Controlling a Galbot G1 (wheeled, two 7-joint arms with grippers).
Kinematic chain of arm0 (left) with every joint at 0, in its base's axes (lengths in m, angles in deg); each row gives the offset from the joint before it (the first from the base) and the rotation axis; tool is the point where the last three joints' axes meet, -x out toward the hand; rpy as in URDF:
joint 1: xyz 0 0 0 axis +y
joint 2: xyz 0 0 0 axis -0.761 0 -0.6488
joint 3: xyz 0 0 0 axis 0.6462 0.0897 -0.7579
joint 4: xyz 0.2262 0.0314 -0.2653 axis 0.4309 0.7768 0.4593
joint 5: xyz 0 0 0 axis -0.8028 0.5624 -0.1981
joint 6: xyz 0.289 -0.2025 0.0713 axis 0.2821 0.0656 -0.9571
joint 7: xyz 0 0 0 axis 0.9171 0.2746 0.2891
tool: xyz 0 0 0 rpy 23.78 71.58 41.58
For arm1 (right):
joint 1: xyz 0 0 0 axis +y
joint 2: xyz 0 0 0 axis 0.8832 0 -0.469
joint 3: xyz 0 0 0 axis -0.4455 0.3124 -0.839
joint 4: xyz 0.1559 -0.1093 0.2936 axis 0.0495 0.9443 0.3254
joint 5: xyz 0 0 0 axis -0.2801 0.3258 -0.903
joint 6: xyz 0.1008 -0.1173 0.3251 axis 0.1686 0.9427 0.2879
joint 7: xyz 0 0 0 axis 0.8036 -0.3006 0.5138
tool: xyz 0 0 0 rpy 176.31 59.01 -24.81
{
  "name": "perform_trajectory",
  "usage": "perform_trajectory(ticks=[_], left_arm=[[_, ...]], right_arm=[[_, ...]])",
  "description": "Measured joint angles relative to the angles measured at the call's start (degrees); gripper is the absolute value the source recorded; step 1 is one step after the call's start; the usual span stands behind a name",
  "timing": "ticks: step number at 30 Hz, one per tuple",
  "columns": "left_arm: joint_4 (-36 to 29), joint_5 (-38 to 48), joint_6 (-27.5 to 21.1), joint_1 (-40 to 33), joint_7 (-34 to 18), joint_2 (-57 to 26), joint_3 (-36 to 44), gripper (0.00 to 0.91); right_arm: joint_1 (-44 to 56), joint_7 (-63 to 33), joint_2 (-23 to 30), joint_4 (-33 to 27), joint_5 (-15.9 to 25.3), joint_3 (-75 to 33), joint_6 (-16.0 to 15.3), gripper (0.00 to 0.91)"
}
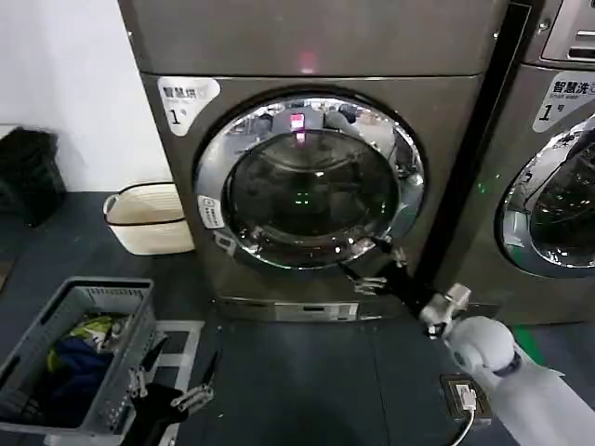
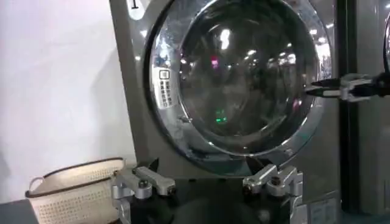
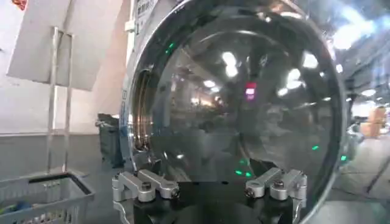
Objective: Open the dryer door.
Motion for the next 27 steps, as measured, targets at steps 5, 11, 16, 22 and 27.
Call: perform_trajectory(ticks=[5, 11, 16, 22, 27], left_arm=[[0.10, -0.07, 0.03, 0.06, 0.02, 0.04, 0.00, 0.907], [0.20, -0.14, 0.07, 0.04, 0.03, 0.12, 0.00, 0.907], [0.31, -0.20, 0.13, 0.02, 0.05, 0.16, 0.10, 0.907], [0.32, -0.31, 0.16, 0.00, 0.07, 0.22, 0.20, 0.907], [0.32, -0.36, 0.16, -0.15, 0.08, 0.24, 0.19, 0.907]], right_arm=[[-5.84, 0.75, 0.74, -3.54, -1.42, 5.46, 0.12, 0.907], [-12.18, 1.85, 1.88, -7.02, -3.39, 11.39, 0.25, 0.907], [-18.14, 3.43, 3.44, -10.17, -5.38, 16.61, 0.79, 0.907], [-24.74, 4.69, 5.56, -13.68, -6.43, 22.33, 0.71, 0.907], [-29.28, 5.47, 7.86, -16.32, -6.76, 26.94, 0.54, 0.907]])
